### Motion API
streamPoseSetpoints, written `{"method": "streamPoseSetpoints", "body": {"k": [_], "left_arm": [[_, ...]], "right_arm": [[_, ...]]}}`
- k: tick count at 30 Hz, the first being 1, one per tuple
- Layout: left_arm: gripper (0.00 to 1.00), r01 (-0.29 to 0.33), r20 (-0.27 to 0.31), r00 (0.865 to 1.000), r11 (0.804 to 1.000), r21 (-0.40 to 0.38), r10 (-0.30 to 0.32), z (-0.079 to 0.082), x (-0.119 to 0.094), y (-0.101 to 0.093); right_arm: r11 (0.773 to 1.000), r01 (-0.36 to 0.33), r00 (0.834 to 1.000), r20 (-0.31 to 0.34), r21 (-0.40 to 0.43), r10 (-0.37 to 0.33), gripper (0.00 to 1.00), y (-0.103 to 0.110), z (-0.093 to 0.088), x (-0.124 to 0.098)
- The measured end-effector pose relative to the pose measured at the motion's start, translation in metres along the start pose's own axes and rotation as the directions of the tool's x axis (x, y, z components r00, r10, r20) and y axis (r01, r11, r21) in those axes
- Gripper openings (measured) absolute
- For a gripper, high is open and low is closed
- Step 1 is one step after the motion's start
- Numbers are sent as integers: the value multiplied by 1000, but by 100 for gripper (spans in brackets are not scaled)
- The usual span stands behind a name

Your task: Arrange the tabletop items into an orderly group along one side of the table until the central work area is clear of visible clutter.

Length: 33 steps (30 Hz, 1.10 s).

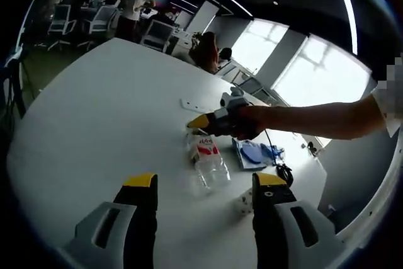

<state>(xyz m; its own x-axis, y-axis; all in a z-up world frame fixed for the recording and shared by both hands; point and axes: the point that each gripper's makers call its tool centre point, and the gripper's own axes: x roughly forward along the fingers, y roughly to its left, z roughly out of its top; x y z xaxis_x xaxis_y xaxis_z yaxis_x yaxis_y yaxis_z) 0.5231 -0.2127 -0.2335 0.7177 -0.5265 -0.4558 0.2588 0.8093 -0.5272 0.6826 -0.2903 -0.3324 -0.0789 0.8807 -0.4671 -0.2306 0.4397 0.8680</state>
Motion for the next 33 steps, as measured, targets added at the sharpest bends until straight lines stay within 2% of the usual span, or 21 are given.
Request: {"method": "streamPoseSetpoints", "body": {"k": [3, 8, 12, 19, 28, 33], "left_arm": [[61, 1, 4, 1000, 1000, -9, -1, 0, 2, 2], [61, 2, -7, 1000, 1000, 3, -2, 0, 6, 4], [61, 21, -11, 1000, 1000, -1, -21, 1, 12, 4], [60, 68, -17, 998, 998, 4, -68, 5, 28, 2], [61, 182, -35, 983, 983, 6, -182, 15, 77, -4], [61, 229, -69, 971, 973, 22, -227, 11, 106, -12]], "right_arm": [[1000, 6, 1000, 7, 9, -6, 20, 0, 1, -1], [999, 9, 1000, 25, -33, -8, 19, 9, 2, -1], [997, 14, 999, 48, -70, -10, 19, 14, 8, -2], [991, 29, 997, 72, -131, -19, 18, 30, 6, -7], [966, 61, 993, 111, -249, -34, 18, 52, 6, -15], [951, 84, 986, 160, -297, -37, 18, 63, 8, -22]]}}
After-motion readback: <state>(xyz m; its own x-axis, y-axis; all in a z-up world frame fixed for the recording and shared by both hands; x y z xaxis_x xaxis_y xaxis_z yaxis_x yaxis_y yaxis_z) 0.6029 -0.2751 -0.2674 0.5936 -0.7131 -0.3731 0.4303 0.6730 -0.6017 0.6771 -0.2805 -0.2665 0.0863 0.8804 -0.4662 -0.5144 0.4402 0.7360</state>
